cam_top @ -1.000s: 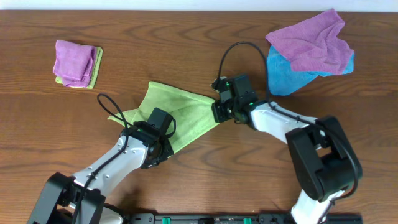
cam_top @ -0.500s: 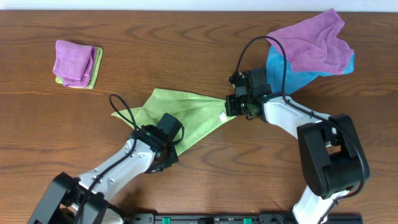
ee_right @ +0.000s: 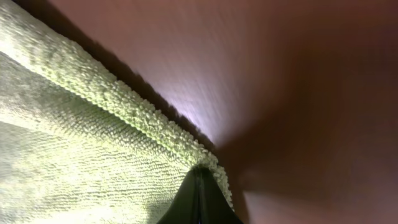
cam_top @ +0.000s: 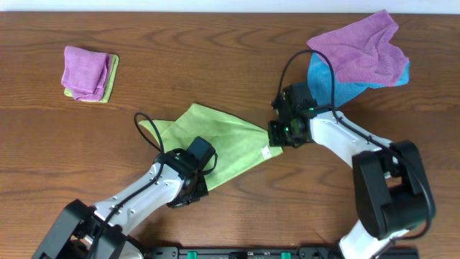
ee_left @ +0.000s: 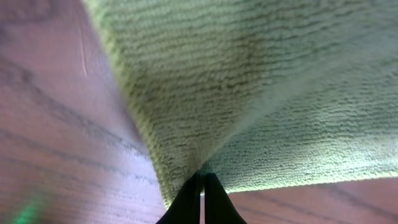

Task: Fold the cloth
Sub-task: 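Stretch the green cloth between both grippers, right pulling up-right, then lay the green cloth flat and release, right gripper moving to its top edge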

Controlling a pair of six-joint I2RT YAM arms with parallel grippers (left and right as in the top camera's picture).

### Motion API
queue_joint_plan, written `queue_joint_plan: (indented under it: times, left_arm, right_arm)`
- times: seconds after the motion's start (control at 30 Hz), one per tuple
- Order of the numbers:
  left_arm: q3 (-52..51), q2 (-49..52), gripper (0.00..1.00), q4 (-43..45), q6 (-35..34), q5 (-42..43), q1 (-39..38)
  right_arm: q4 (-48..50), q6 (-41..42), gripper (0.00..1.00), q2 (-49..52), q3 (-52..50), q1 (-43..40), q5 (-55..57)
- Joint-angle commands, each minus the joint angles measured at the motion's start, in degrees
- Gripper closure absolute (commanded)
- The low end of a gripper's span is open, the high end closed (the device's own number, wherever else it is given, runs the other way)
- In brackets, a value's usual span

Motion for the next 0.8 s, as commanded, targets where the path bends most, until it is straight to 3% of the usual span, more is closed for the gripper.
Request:
queue_joint_plan:
  times: [0.0, 0.4, 0.63, 0.77]
  left_arm:
    - [-3.32, 2.69, 0.95, -2.6, -0.59, 2.49, -1.51]
    - [-3.23, 1.84, 0.94, -3.82, -4.17, 2.62, -5.86]
    - [0.17, -8.15, 0.94, -7.5, -4.13, -2.43, -5.55]
    - [2.95, -17.11, 0.94, -11.58, -4.13, -7.85, -5.55]
  right_arm:
    - [-3.87, 2.4, 0.99, -2.01, -2.36, -0.87, 7.96]
    - [-17.79, 3.67, 0.98, -14.47, -2.38, -0.79, 8.37]
    - [-11.47, 0.0, 0.98, -26.27, -2.36, -0.79, 7.08]
    - [-2.95, -4.57, 0.98, -27.74, -2.38, -0.72, -1.84]
